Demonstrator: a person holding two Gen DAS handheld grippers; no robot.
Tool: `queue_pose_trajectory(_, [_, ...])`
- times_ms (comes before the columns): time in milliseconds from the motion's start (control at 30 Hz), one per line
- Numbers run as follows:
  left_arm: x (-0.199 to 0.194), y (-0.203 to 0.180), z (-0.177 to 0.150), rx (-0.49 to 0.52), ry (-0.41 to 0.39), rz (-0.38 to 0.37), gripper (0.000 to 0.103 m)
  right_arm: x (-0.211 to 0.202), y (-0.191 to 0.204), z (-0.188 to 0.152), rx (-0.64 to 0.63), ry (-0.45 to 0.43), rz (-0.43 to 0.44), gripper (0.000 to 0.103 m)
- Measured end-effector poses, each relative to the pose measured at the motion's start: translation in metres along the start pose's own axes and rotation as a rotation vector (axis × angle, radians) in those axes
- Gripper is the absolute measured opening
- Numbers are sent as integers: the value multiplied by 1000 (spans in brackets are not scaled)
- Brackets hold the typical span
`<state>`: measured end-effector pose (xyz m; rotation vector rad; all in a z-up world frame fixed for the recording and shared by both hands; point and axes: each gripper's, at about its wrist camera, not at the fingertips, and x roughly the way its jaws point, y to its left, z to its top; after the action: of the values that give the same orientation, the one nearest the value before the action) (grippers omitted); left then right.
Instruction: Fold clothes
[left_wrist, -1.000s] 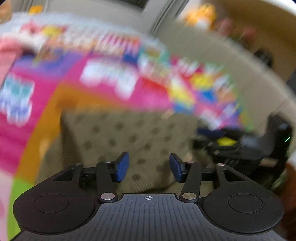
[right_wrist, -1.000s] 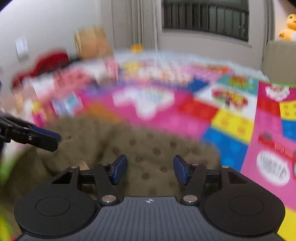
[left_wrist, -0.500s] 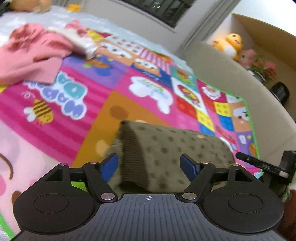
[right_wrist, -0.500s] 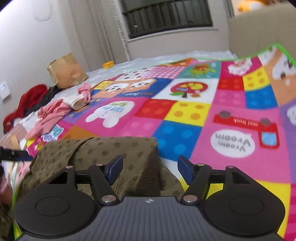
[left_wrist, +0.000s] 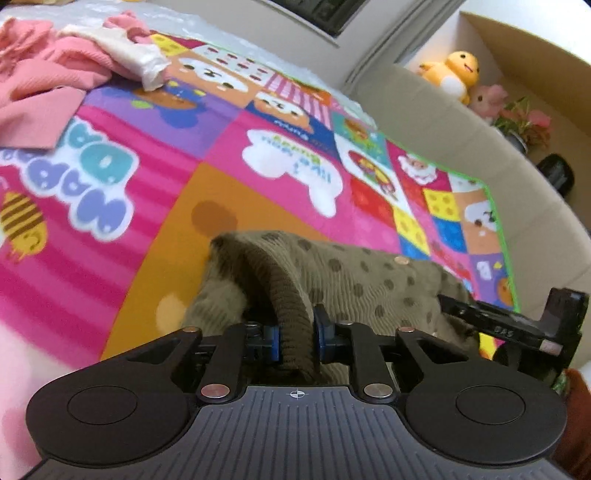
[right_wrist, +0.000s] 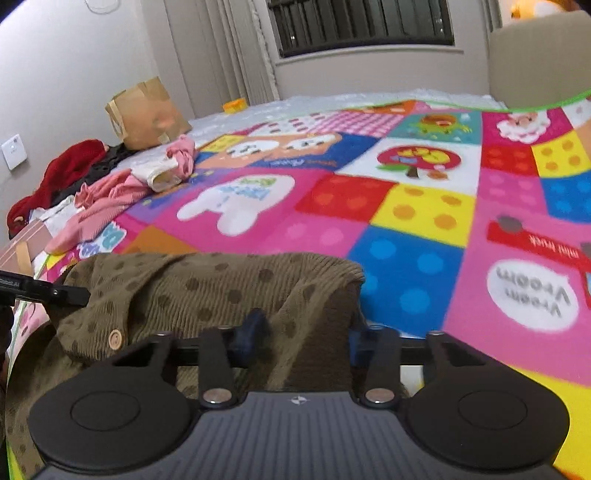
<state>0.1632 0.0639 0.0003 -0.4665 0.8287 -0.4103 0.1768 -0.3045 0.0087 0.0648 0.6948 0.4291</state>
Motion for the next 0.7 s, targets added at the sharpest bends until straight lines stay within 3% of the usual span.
queue_pose_trajectory(133, [15, -6, 25, 54, -41, 24, 17, 12, -5, 22, 18, -39, -8, 18])
queue_pose_trajectory(300, [6, -19, 64, 73, -137, -18, 17, 9, -8, 54, 21, -111, -7, 15])
queue_pose_trajectory(433, [-2, -30, 43, 155, -71, -14, 17, 6, -13, 40, -31, -48, -43, 15])
queue_pose_trajectory(567, [2, -22, -4, 234, 56, 60, 24, 5, -17, 8, -105, 33, -111, 27])
queue_pose_trajectory(667, [-12, -19, -18, 264, 65, 68, 29, -13, -12, 5, -152, 18, -138, 40])
queue_pose_trajectory(700, [-21, -22, -15, 267, 36, 60, 31, -20, -10, 8, -171, 2, -151, 42])
